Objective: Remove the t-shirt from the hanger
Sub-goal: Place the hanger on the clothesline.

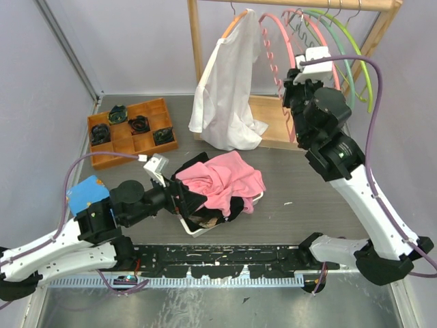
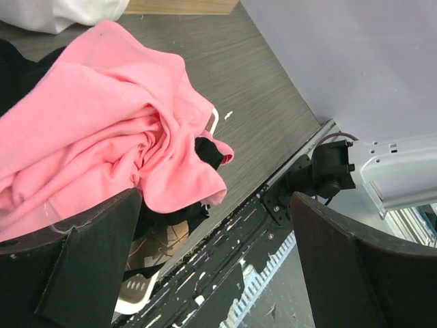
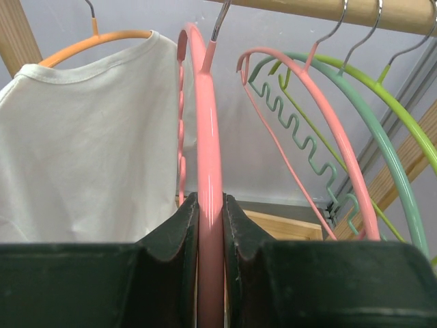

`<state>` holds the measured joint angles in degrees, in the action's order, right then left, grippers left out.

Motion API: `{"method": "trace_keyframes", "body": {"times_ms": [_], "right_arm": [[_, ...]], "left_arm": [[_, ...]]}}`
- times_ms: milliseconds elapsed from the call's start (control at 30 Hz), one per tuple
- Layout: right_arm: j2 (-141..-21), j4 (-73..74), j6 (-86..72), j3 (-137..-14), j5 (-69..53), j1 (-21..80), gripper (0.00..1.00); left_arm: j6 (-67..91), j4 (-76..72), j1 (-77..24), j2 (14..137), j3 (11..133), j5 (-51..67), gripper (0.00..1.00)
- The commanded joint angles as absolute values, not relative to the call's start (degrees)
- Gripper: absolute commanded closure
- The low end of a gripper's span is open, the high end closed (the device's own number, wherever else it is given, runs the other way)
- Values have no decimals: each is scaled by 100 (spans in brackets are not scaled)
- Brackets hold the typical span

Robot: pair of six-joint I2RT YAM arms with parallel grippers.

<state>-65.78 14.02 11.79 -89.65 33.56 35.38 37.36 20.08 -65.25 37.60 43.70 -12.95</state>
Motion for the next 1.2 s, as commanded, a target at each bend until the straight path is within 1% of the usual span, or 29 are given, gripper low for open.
{"method": "trace_keyframes", "body": {"times_ms": [0,300,600,867,1167], "right_arm": [[-6822,730,1471,-9401,3539,3456,99],[-7255,607,1460,-9733,3254,3061,99],[-7743,591,1313,-10155,2693,2463,99],[-8261,494,1142,-10576,2281,2072,99],[-8932,549,981,-11040,1995,1856,99]], "left_arm": [[3446,2171,-6548,3529,4512,-1423,2],[3172,2000,-6548,3017,4336,-1429,2],[2892,2030,-6550,2536,4351,-1675,2],[2673,2277,-6548,2409,4501,-1976,2],[2559,2389,-6548,2286,4552,-2250,2]]}}
